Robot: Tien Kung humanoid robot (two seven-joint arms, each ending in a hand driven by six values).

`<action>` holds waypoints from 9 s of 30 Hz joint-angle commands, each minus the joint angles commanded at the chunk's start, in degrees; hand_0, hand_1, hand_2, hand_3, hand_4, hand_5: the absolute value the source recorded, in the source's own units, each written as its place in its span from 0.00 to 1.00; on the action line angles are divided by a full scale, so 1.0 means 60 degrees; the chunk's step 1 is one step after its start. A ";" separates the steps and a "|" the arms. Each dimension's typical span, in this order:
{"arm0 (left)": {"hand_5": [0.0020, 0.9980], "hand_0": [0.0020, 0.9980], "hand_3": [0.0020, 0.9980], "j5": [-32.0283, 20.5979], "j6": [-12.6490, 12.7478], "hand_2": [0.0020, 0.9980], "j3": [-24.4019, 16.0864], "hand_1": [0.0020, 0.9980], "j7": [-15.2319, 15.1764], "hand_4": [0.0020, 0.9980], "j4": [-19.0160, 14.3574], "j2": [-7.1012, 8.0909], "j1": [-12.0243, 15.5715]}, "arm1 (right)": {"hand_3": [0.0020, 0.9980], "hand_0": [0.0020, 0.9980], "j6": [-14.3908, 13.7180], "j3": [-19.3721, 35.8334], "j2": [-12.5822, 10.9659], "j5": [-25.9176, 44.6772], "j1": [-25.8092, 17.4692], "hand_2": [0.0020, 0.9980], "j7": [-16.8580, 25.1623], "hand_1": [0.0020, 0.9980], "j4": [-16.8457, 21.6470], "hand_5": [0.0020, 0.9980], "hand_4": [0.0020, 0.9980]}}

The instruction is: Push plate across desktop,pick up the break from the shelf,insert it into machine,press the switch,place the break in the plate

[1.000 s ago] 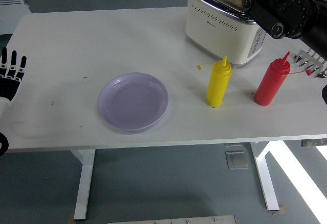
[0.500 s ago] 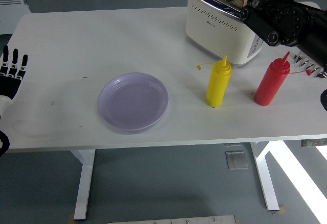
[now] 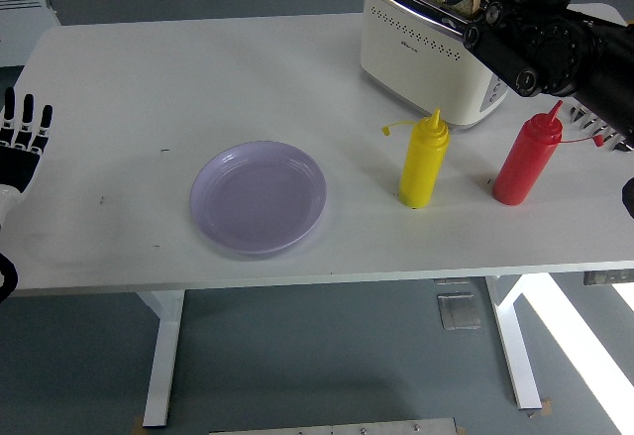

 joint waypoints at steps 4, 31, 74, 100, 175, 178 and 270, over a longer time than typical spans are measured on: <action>0.82 0.75 0.66 0.0006 0.0004 0.64 -0.0047 0.69 -0.0002 0.70 -0.0003 -0.0004 0.0021 | 0.52 0.51 -0.0111 0.0001 -0.0022 -0.0045 -0.0030 0.45 0.0009 0.55 0.0079 0.00 0.38; 0.82 0.75 0.66 0.0039 0.0015 0.64 -0.0209 0.68 -0.0007 0.70 -0.0013 -0.0051 0.0220 | 0.40 0.48 -0.1590 0.3088 -0.1247 -0.2894 -0.0461 0.42 -0.0089 0.52 0.2334 0.00 0.21; 0.82 0.75 0.66 0.0010 -0.0001 0.64 -0.0513 0.68 0.0020 0.70 0.0033 -0.0143 0.0389 | 0.40 0.46 -0.0812 0.4001 -0.3597 0.2796 -0.1203 0.43 -0.2970 0.50 1.2288 0.00 0.22; 0.83 0.75 0.66 -0.0112 -0.0031 0.64 -0.0676 0.68 0.0046 0.70 0.0348 -0.0145 0.0363 | 0.40 0.45 -0.1243 0.1152 -0.1491 0.3589 -0.0925 0.44 -0.2970 0.47 1.0533 0.00 0.24; 1.00 0.75 0.66 -0.1133 -0.0159 0.64 -0.0718 0.68 -0.0024 0.67 0.1153 -0.0160 0.0066 | 0.64 0.65 -0.0133 0.0067 -0.0254 0.4097 -0.1270 0.68 -0.1974 0.67 0.8244 0.17 0.54; 1.00 0.75 0.66 -0.1145 -0.0165 0.64 -0.0711 0.68 -0.0026 0.66 0.1174 -0.0160 0.0061 | 0.66 0.66 -0.0103 0.0066 -0.0255 0.4117 -0.1268 0.70 -0.1964 0.68 0.8243 0.17 0.54; 1.00 0.76 0.67 -0.0667 -0.0154 0.64 -0.0951 0.69 -0.0103 0.66 0.0046 -0.0272 0.0358 | 0.63 0.67 -0.2275 0.8431 -0.3763 0.6801 -0.6342 0.65 0.1719 0.66 1.2288 0.31 0.68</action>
